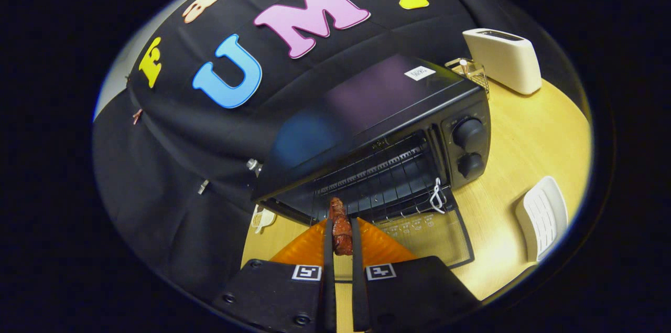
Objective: Open the toaster oven, put the food inside, and close the toaster oven door.
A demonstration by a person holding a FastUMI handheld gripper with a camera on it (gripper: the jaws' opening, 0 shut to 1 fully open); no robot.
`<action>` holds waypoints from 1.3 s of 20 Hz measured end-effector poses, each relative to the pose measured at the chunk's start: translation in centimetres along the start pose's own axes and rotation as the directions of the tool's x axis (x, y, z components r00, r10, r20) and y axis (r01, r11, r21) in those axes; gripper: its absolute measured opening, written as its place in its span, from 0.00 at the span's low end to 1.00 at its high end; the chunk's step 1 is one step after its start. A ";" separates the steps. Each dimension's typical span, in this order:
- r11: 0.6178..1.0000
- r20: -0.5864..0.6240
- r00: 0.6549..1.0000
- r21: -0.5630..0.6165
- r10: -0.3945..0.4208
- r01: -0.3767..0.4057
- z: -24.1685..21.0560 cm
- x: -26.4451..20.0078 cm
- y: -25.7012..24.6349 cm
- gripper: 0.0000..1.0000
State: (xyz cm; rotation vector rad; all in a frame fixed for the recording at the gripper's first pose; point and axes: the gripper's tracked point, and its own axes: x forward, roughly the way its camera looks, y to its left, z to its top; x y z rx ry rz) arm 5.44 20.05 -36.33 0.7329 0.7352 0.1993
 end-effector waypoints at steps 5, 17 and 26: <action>0.998 0.059 0.998 0.056 0.000 -0.003 0.9 3.7 -0.7 0.16; 0.971 0.118 0.974 -0.119 -0.194 0.208 1.6 4.9 -5.2 0.71; 0.930 0.109 0.980 -0.312 -0.167 0.193 -0.4 -3.3 -2.9 0.98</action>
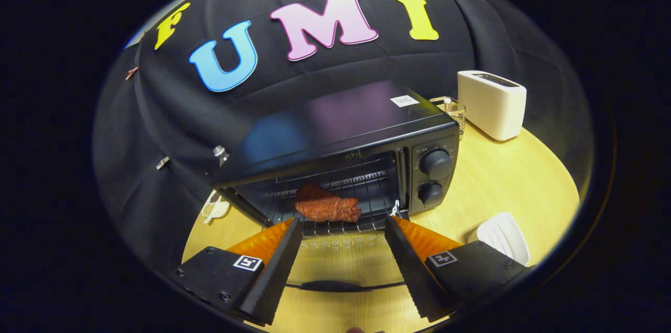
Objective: Open the toaster oven, put the food inside, and close the toaster oven door.
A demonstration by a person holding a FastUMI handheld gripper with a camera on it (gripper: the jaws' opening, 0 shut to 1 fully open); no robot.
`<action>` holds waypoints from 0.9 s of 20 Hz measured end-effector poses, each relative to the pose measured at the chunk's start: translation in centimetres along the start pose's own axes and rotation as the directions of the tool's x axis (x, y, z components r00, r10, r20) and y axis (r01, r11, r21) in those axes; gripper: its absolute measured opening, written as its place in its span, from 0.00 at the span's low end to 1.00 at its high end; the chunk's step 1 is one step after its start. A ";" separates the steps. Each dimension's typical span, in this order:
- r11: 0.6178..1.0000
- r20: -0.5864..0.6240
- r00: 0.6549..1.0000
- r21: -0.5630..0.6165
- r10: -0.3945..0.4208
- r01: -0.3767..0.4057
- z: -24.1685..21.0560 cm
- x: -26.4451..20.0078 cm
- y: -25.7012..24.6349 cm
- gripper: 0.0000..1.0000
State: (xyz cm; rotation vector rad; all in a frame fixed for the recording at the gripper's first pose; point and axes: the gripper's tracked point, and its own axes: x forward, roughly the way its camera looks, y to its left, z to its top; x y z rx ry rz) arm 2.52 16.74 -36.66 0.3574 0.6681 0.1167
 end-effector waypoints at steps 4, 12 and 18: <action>0.994 -0.066 0.998 -0.109 0.018 -0.026 -2.7 -2.8 0.9 0.98; 0.987 -0.315 0.948 -0.160 -0.037 -0.014 -12.4 -3.5 1.1 0.99; 0.984 -0.387 0.916 -0.177 -0.102 0.035 -15.7 -0.8 0.5 0.99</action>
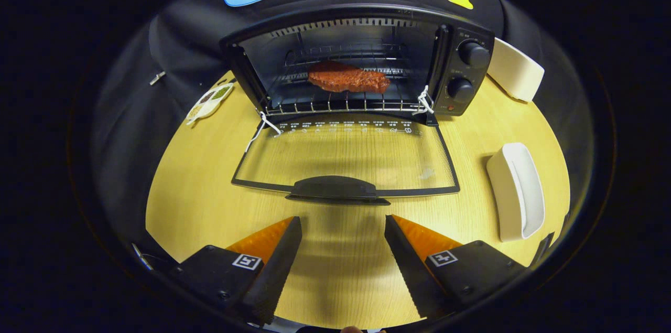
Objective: Open the toaster oven, put the food inside, and close the toaster oven door.
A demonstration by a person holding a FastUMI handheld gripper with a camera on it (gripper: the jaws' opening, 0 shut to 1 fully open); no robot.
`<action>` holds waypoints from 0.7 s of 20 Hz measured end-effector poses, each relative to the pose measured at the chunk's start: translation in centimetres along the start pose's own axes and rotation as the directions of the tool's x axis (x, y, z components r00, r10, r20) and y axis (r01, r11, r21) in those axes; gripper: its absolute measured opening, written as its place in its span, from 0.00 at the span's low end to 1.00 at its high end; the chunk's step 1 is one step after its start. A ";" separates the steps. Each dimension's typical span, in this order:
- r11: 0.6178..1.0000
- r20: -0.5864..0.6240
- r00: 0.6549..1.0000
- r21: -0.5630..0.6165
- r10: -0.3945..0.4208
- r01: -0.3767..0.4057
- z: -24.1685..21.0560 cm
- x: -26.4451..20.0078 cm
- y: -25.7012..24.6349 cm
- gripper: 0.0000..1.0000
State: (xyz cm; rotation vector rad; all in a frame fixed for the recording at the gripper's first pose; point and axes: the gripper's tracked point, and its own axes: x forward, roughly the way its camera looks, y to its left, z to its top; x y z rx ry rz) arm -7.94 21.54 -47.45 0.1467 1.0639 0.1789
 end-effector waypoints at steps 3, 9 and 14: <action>1.000 -0.022 1.000 -0.002 -0.018 0.018 -0.5 1.1 0.2 0.99; 0.999 -0.033 0.999 -0.007 -0.043 0.043 -0.7 2.2 0.3 0.98; 0.998 -0.024 0.997 0.014 -0.068 0.068 0.0 2.7 0.1 0.99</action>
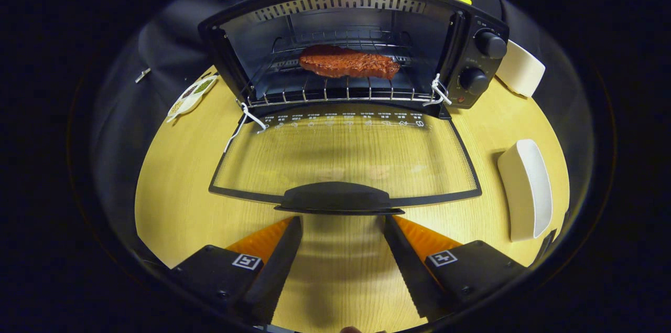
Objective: Open the toaster oven, put the food inside, and close the toaster oven door.
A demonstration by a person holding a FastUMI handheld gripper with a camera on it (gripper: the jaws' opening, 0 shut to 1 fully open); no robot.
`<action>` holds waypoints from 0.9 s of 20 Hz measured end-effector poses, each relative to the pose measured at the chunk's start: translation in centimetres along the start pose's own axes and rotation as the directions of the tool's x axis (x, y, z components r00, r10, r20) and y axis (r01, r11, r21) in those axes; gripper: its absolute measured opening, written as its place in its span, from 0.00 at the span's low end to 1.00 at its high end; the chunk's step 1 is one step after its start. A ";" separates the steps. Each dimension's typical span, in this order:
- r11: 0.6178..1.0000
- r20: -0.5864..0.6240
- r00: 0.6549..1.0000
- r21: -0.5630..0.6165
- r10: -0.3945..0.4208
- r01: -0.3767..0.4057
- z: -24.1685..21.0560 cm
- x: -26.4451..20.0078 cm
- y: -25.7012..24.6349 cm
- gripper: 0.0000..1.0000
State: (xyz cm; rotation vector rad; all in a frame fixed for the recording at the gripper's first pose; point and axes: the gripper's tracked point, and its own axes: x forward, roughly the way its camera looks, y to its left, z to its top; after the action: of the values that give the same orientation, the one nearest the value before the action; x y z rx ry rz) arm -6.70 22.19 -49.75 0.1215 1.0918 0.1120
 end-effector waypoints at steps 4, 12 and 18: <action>1.000 0.004 1.000 0.005 -0.020 0.020 0.2 0.2 0.0 0.96; 1.000 0.058 0.998 0.010 -0.024 0.024 0.8 -1.2 0.0 0.96; 0.999 0.197 0.980 -0.033 -0.019 0.026 3.3 -4.0 -0.5 0.97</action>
State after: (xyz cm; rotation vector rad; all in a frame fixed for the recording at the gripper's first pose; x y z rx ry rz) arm -5.56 20.95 -44.79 0.0861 0.8932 0.0967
